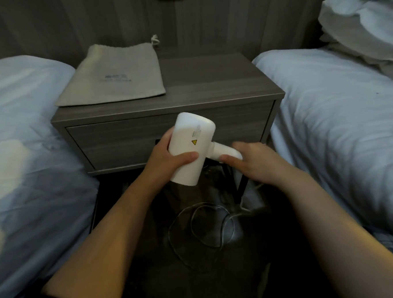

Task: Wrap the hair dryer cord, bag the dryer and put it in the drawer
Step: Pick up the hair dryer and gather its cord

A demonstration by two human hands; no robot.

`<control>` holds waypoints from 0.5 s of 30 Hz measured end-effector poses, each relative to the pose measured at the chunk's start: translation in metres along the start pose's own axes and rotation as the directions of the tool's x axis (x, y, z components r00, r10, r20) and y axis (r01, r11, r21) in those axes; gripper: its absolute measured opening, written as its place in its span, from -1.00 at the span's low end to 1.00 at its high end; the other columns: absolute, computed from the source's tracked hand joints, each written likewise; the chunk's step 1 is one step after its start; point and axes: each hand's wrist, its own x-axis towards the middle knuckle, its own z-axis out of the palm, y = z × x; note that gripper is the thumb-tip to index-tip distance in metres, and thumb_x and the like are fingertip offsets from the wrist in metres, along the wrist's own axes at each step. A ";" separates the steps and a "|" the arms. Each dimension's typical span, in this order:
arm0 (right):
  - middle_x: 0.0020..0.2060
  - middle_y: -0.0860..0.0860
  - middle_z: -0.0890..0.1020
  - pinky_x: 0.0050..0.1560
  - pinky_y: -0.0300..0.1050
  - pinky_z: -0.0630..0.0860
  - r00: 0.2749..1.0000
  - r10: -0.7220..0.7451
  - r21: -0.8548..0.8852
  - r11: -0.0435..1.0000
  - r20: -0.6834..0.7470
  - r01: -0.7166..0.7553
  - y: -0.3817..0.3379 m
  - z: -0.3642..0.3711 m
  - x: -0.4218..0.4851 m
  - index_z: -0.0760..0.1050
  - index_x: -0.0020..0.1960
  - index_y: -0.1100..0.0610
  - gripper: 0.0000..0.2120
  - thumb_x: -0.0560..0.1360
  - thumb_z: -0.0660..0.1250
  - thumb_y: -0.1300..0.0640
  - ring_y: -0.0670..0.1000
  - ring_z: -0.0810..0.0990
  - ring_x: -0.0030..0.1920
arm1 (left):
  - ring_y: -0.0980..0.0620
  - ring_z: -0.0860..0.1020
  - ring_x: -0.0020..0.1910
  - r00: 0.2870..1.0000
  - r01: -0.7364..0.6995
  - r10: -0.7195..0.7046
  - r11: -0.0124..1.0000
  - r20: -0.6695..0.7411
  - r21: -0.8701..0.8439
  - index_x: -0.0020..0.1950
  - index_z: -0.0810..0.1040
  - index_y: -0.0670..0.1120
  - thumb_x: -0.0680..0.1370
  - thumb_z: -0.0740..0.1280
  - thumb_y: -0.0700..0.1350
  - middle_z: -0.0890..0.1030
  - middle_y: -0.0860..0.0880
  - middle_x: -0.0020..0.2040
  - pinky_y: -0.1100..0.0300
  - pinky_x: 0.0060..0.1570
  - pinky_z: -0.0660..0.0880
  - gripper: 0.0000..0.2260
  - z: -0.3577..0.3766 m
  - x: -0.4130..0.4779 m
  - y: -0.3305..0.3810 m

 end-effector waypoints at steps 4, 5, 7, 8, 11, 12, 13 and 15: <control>-0.41 -0.06 0.45 -0.32 -0.07 0.33 0.999 0.045 -0.036 0.998 -0.025 -0.046 -0.001 -0.002 0.001 0.31 -0.35 -0.02 -0.59 0.45 0.12 -0.32 0.04 0.48 -0.30 | 0.11 0.53 0.04 0.999 0.031 -0.032 0.996 -0.009 -0.087 0.26 0.32 0.17 0.30 0.44 -0.09 0.52 0.13 0.07 0.19 -0.13 0.49 -0.41 0.006 -0.004 -0.004; -0.42 -0.07 0.45 -0.33 -0.08 0.31 0.997 0.063 -0.034 0.997 -0.034 -0.064 -0.002 -0.001 0.001 0.30 -0.36 -0.02 -0.58 0.45 0.12 -0.33 0.04 0.48 -0.30 | 0.11 0.53 0.03 0.999 0.037 -0.039 0.993 -0.019 -0.110 0.25 0.32 0.18 0.30 0.44 -0.10 0.52 0.12 0.07 0.18 -0.14 0.49 -0.42 0.007 -0.003 -0.004; -0.42 -0.06 0.45 -0.33 -0.08 0.31 0.995 0.085 -0.029 0.996 -0.051 -0.086 -0.003 0.000 -0.001 0.34 -0.33 0.00 -0.58 0.44 0.12 -0.33 0.05 0.49 -0.30 | 0.11 0.53 0.00 0.998 0.039 -0.044 0.990 -0.034 -0.136 0.25 0.32 0.16 0.39 0.44 -0.19 0.52 0.11 0.05 0.18 -0.16 0.49 -0.46 0.008 -0.004 -0.006; -0.42 -0.04 0.46 -0.34 -0.08 0.33 0.994 0.090 -0.029 0.995 -0.057 -0.092 -0.005 0.001 -0.003 0.39 -0.29 0.03 -0.56 0.45 0.11 -0.33 0.05 0.50 -0.29 | 0.10 0.53 0.00 0.998 0.040 -0.046 0.989 -0.037 -0.140 0.25 0.33 0.15 0.42 0.41 -0.23 0.52 0.10 0.04 0.18 -0.17 0.49 -0.49 0.008 -0.004 -0.006; -0.35 0.01 0.55 -0.33 -0.09 0.41 0.990 0.106 -0.027 0.994 -0.091 -0.109 -0.005 0.002 -0.007 0.52 -0.13 0.08 -0.49 0.43 0.09 -0.35 0.04 0.54 -0.27 | 0.09 0.56 0.00 0.998 0.044 -0.049 0.986 -0.029 -0.159 0.24 0.36 0.14 0.36 0.44 -0.14 0.54 0.06 0.07 0.19 -0.17 0.52 -0.49 0.009 -0.008 -0.007; -0.34 0.01 0.56 -0.32 -0.08 0.43 0.989 0.110 -0.027 0.993 -0.100 -0.113 -0.005 0.002 -0.009 0.54 -0.11 0.07 -0.48 0.43 0.08 -0.35 0.04 0.55 -0.26 | 0.08 0.56 0.00 0.998 0.048 -0.053 0.985 -0.025 -0.166 0.25 0.37 0.14 0.34 0.44 -0.12 0.55 0.06 0.07 0.19 -0.17 0.52 -0.47 0.009 -0.009 -0.007; -0.33 0.01 0.57 -0.31 -0.08 0.44 0.987 0.115 -0.026 0.993 -0.111 -0.119 -0.006 0.003 -0.010 0.54 -0.10 0.06 -0.48 0.43 0.08 -0.36 0.03 0.56 -0.27 | 0.05 0.57 0.02 0.998 0.050 -0.055 0.983 -0.025 -0.175 0.26 0.37 0.13 0.35 0.44 -0.13 0.55 0.05 0.07 0.18 -0.17 0.53 -0.47 0.009 -0.009 -0.007; -0.39 -0.01 0.54 -0.33 -0.09 0.44 0.976 0.169 0.067 0.985 -0.137 -0.161 -0.010 0.010 -0.010 0.52 -0.20 0.07 -0.50 0.44 0.10 -0.34 0.03 0.54 -0.31 | -0.01 0.56 0.06 0.996 0.060 -0.075 0.972 -0.055 -0.229 0.31 0.35 0.10 0.41 0.42 -0.17 0.55 0.01 0.11 0.10 -0.12 0.55 -0.47 0.014 -0.011 -0.008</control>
